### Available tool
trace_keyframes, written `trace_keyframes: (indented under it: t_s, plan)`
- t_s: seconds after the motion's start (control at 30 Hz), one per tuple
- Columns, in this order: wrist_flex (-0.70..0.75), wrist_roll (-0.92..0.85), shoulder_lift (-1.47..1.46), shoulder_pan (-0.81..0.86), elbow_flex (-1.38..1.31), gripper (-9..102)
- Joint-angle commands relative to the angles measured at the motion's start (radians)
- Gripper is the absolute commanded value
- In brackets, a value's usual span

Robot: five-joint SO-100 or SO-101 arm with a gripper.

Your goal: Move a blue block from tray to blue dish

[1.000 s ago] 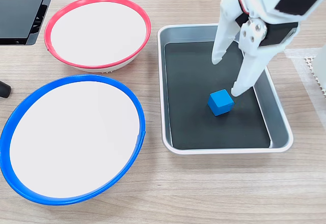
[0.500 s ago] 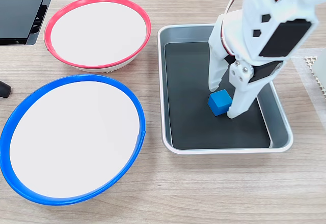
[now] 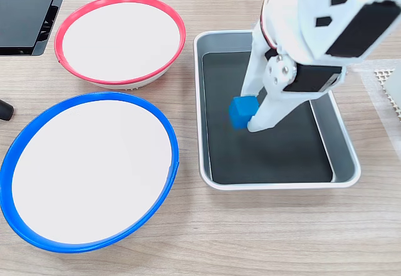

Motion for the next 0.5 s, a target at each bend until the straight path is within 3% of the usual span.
trace_keyframes:
  t_s: [0.0,0.1,0.17,0.33,0.47]
  plan:
    - [0.005,0.189,0.072,-0.026,-0.112,0]
    - [-0.038,0.373,-0.020,-0.052,-0.250,0]
    - [-0.146,0.531,-0.250,-0.071,-0.425,0]
    - [-0.212,0.574,-0.584,-0.074,-0.653,2]
    - [-0.232,0.591,-0.742,-0.069,-0.778,15]
